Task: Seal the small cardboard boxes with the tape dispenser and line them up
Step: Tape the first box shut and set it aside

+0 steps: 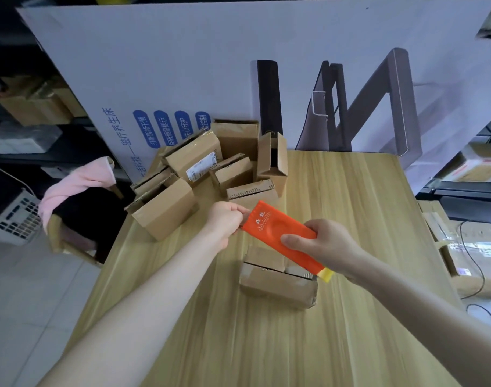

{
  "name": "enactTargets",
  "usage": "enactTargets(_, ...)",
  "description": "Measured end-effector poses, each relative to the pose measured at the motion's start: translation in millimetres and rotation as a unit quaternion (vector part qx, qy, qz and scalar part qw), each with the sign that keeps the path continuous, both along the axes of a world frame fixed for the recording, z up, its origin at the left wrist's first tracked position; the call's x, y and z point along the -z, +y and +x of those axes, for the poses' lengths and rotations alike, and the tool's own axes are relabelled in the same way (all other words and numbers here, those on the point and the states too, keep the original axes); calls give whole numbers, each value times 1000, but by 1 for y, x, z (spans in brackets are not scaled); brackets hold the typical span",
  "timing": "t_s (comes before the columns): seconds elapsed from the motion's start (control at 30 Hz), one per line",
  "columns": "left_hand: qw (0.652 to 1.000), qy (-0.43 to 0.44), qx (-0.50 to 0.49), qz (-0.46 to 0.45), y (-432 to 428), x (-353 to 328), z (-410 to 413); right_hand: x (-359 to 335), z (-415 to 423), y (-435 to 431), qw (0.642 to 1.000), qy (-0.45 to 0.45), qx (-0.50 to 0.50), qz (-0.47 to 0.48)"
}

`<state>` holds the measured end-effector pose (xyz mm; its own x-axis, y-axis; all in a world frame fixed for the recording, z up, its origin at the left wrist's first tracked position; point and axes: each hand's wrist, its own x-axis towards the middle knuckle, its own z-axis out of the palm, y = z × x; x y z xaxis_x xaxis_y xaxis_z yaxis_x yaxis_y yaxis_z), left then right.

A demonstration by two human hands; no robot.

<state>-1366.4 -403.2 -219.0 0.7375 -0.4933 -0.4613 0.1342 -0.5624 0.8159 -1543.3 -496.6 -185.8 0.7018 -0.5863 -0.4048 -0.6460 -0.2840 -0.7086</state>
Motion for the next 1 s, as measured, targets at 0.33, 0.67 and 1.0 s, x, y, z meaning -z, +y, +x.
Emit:
enactTargets(0.33,998,9,-62,5,19,30,26,-2,-19,-1,994,69,-39,-75)
enactTargets(0.67,995,10,-92,42,53,82,3,28,-47,-31,975,205,-61,-54)
enactTargets(1.0,991,-5,-126,51,54,112,-11,62,-17,-41,935,300,-111,-153)
